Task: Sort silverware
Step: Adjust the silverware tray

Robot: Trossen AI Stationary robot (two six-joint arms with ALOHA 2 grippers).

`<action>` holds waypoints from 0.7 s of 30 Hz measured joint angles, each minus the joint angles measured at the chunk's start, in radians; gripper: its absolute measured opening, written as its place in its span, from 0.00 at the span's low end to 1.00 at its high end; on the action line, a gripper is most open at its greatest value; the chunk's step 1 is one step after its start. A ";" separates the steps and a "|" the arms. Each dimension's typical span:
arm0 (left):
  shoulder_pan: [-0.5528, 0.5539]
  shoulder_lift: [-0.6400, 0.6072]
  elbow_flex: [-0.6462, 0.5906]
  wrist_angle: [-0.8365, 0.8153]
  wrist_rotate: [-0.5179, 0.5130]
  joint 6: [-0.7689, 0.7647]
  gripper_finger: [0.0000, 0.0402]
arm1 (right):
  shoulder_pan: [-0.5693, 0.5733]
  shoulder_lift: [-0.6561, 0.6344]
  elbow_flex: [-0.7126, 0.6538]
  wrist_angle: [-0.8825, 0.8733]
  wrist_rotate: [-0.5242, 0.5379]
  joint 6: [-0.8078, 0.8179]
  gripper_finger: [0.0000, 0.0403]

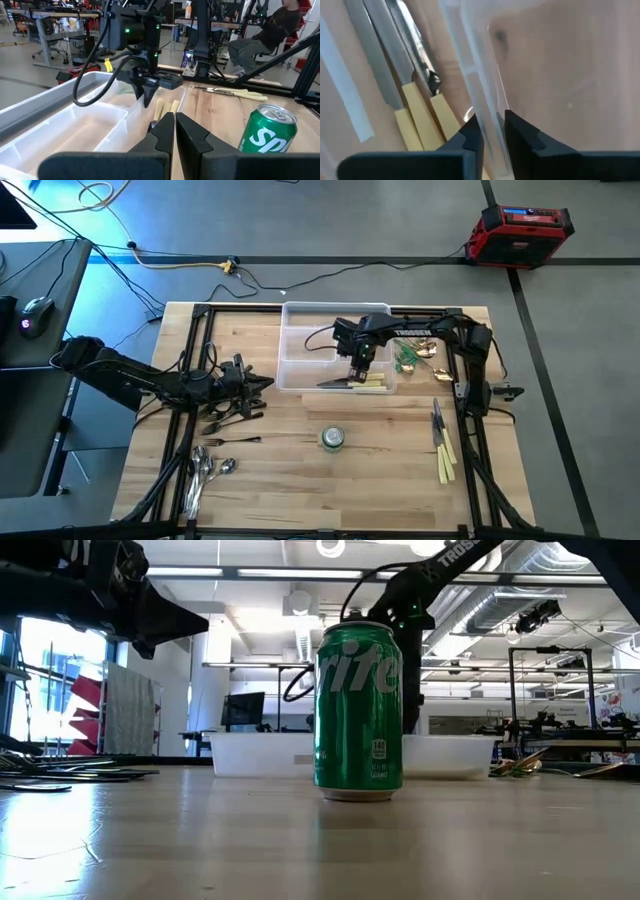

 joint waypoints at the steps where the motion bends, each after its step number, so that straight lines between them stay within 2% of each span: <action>1: 0.000 0.000 0.000 -0.001 0.000 0.000 0.00 | 0.000 0.000 0.000 0.001 0.002 0.008 0.14; 10: 0.000 0.000 0.000 -0.002 0.000 0.000 0.00 | 0.009 0.000 0.000 -0.003 0.010 0.019 0.21; 21: 0.000 0.000 0.000 -0.003 0.000 0.000 0.00 | 0.007 -0.010 0.002 -0.007 0.042 -0.018 0.47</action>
